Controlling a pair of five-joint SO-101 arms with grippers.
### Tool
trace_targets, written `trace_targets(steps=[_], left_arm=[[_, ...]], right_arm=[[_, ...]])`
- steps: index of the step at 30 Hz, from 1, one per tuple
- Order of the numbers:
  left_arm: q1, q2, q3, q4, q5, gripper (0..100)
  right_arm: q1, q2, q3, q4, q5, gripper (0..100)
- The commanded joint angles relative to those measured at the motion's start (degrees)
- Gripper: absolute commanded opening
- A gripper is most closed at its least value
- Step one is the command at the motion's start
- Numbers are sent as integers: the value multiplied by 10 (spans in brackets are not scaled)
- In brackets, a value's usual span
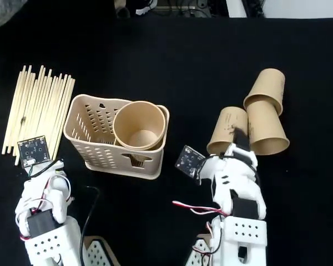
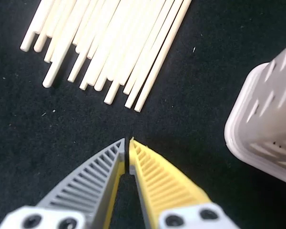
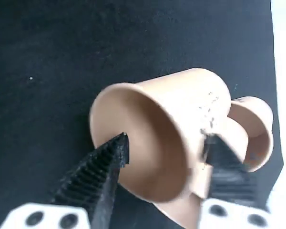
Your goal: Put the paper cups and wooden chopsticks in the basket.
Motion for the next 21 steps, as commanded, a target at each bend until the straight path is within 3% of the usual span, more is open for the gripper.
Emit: trace_targets(steps=[1, 6, 8, 13, 21], left_arm=[[-2, -4, 10, -9, -5, 33], [-2, -4, 10, -9, -5, 33], [-2, -4, 10, -10, -5, 33], [-2, -4, 10, -10, -5, 33], [-2, -4, 10, -11, -5, 33]], right_arm=[[6, -6, -3, -11, 1, 112], [31, -6, -23, 4, -23, 54], [31, -6, -51, 47, -27, 8], [28, -7, -145, 148, -53, 11], [-46, -7, -277, 283, -134, 11]])
